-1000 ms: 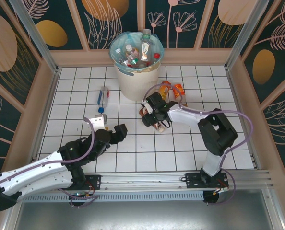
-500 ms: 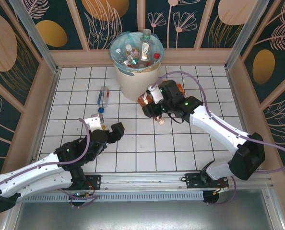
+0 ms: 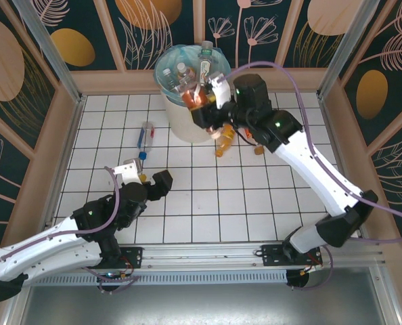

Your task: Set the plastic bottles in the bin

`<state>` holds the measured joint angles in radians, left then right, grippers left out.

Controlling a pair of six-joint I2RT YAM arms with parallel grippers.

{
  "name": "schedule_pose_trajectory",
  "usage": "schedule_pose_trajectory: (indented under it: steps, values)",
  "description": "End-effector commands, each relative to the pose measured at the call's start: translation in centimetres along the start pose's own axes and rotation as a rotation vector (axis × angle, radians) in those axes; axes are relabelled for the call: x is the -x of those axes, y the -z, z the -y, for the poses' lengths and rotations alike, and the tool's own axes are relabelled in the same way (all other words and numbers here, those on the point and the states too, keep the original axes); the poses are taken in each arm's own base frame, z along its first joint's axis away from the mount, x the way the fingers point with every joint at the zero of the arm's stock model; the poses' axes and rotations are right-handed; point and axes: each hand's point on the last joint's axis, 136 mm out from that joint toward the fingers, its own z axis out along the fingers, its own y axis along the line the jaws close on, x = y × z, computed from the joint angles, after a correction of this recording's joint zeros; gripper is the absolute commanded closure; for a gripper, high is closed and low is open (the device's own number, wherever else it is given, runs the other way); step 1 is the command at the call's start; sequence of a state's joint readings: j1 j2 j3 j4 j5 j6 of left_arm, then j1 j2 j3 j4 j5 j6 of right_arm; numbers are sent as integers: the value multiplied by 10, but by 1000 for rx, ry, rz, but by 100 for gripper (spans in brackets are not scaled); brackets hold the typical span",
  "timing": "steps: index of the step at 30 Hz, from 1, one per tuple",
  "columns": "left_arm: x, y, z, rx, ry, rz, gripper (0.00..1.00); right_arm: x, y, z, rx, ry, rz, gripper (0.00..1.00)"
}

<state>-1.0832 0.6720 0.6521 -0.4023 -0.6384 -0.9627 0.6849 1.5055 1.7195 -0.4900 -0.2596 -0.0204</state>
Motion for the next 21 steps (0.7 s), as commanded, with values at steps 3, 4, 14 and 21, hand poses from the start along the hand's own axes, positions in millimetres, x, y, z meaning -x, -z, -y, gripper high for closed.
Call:
schedule_pose_trajectory:
  steps: [3,4,14,21]
  values:
    - [19,11,5,-8,13,44,9,33,-35,44,-67,3,63,51]
    - [20,11,5,-7,13,45,9,38,-40,50,-84,12,77,51]
    - [22,18,0,1,34,41,10,105,-89,89,-148,61,257,51]
    - [22,19,-5,6,40,45,9,69,-132,119,-224,104,161,49]
